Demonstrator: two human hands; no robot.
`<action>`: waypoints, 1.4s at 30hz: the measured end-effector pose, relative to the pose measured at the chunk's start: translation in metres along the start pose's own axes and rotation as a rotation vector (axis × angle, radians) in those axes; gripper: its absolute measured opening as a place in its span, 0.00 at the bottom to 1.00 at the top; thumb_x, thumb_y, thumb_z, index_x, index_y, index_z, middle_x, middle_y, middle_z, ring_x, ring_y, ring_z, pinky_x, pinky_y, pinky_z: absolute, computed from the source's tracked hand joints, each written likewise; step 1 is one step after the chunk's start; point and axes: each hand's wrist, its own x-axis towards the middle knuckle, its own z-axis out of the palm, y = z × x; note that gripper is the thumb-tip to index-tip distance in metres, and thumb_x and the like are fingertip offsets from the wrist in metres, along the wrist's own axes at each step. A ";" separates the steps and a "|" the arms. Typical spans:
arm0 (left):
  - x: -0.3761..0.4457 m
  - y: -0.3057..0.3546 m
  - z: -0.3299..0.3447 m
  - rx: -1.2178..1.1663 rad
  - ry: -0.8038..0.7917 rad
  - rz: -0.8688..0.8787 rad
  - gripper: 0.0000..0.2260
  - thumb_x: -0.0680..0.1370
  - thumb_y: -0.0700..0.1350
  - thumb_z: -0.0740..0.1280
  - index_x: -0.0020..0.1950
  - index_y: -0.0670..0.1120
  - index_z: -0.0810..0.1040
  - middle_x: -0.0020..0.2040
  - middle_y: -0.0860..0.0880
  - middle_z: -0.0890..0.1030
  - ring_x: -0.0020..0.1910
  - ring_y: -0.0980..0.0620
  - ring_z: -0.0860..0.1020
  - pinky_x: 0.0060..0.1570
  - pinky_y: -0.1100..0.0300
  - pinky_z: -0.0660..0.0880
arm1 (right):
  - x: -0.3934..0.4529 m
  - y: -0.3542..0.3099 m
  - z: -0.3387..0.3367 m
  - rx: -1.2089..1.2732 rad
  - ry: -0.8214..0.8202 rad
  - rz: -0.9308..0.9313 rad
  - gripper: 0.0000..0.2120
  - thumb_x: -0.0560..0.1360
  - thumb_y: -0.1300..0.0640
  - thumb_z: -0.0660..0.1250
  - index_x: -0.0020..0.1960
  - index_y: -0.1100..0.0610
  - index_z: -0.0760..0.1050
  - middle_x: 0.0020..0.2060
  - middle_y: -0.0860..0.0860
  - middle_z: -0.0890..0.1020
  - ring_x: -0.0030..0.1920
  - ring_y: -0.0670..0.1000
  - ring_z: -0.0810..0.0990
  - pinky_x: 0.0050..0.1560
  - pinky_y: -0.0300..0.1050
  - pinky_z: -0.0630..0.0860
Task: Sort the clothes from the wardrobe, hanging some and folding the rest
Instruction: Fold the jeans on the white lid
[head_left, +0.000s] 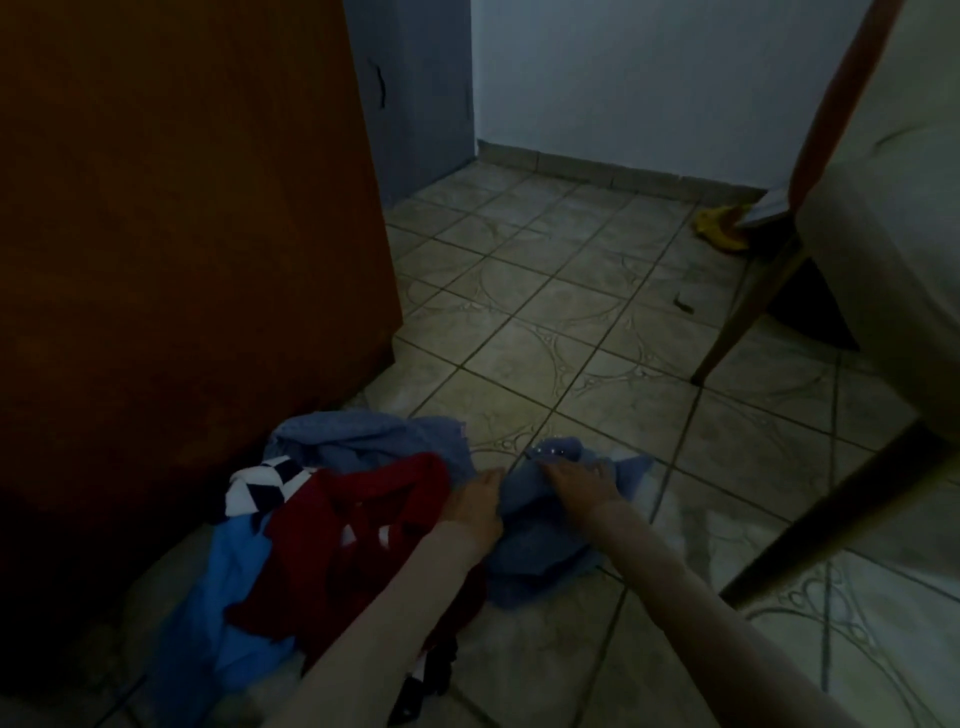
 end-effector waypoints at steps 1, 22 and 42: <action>0.002 -0.004 0.006 0.062 -0.012 -0.013 0.26 0.80 0.40 0.57 0.77 0.44 0.51 0.75 0.44 0.60 0.72 0.44 0.62 0.69 0.53 0.62 | 0.001 0.001 0.003 -0.004 -0.023 0.039 0.23 0.81 0.59 0.54 0.75 0.56 0.55 0.74 0.55 0.60 0.73 0.57 0.58 0.72 0.58 0.50; -0.141 0.005 -0.191 -0.635 0.743 -0.058 0.07 0.78 0.34 0.62 0.52 0.36 0.79 0.51 0.41 0.80 0.50 0.48 0.76 0.41 0.68 0.66 | -0.089 -0.060 -0.158 0.555 0.473 -0.112 0.10 0.75 0.63 0.64 0.57 0.61 0.75 0.55 0.56 0.75 0.56 0.56 0.74 0.55 0.44 0.70; -0.393 0.045 -0.374 -0.690 1.348 0.138 0.12 0.71 0.37 0.74 0.31 0.49 0.76 0.38 0.49 0.80 0.42 0.52 0.81 0.44 0.60 0.80 | -0.185 -0.236 -0.220 0.499 0.380 -0.114 0.12 0.74 0.51 0.68 0.44 0.59 0.69 0.45 0.54 0.76 0.51 0.56 0.78 0.41 0.42 0.68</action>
